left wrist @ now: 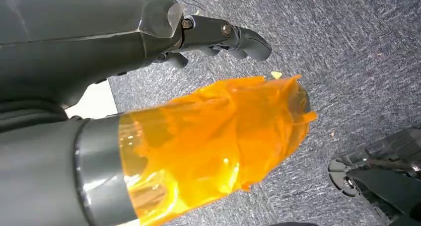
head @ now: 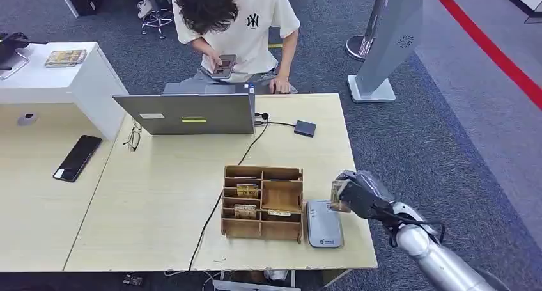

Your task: Pass the card to the sensor for recognition and then transmit it.

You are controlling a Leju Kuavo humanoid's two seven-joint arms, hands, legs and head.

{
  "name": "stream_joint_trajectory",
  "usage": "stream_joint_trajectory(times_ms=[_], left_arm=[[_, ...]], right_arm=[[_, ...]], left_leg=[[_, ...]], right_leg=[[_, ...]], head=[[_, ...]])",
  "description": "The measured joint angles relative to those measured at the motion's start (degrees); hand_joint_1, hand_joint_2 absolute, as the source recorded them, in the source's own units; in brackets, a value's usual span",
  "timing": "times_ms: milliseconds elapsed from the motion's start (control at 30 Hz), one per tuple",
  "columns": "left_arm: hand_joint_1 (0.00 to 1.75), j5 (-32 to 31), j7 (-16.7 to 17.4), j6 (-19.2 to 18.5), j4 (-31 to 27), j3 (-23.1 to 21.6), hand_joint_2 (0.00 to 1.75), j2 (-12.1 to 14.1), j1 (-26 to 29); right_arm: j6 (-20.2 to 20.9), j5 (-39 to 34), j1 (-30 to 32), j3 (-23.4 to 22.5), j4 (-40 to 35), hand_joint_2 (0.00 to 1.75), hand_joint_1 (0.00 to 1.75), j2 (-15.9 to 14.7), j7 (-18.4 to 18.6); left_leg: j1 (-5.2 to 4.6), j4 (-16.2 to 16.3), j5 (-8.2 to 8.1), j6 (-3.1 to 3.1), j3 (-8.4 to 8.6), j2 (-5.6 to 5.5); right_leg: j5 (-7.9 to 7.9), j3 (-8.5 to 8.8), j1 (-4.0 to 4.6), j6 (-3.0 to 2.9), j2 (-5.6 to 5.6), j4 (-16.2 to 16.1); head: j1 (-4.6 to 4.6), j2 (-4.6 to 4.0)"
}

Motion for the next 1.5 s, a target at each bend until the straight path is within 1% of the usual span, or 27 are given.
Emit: stream_joint_trajectory(times_ms=[300,633,1167,1500], left_arm=[[0.00,0.1,0.3,0.2,0.0,0.0,0.00,0.0,0.2],[0.00,0.0,0.6,0.3,0.0,0.0,0.00,-0.1,0.4],[0.00,-0.5,0.8,0.2,0.0,0.0,0.00,-0.1,0.4],[0.00,-0.5,0.9,0.2,0.0,0.0,0.00,-0.1,0.4]], right_arm=[[1.0,-0.1,1.1,2.0,-2.3,1.75,1.75,0.3,2.1],[1.9,-1.7,1.4,3.6,-2.8,1.75,1.75,0.6,3.2],[1.7,-4.1,1.3,5.3,0.0,1.75,1.75,3.7,2.8],[1.6,-4.0,0.6,5.3,2.0,1.75,1.75,4.3,2.5]], left_leg=[[0.00,0.0,0.00,0.00,0.00,0.00],[0.00,0.0,0.00,-0.01,0.00,0.00],[0.00,0.0,-0.02,-0.02,0.00,0.00],[0.00,0.0,-0.02,-0.02,0.00,0.00]], right_leg=[[-0.01,0.00,0.00,0.01,0.00,0.0],[-0.01,0.00,0.00,0.02,0.00,0.0],[-0.04,0.00,0.00,0.05,0.00,0.0],[-0.04,0.00,0.00,0.05,0.00,0.0]], head=[[0.00,0.00],[0.00,0.00],[0.00,0.00],[0.00,0.00]])
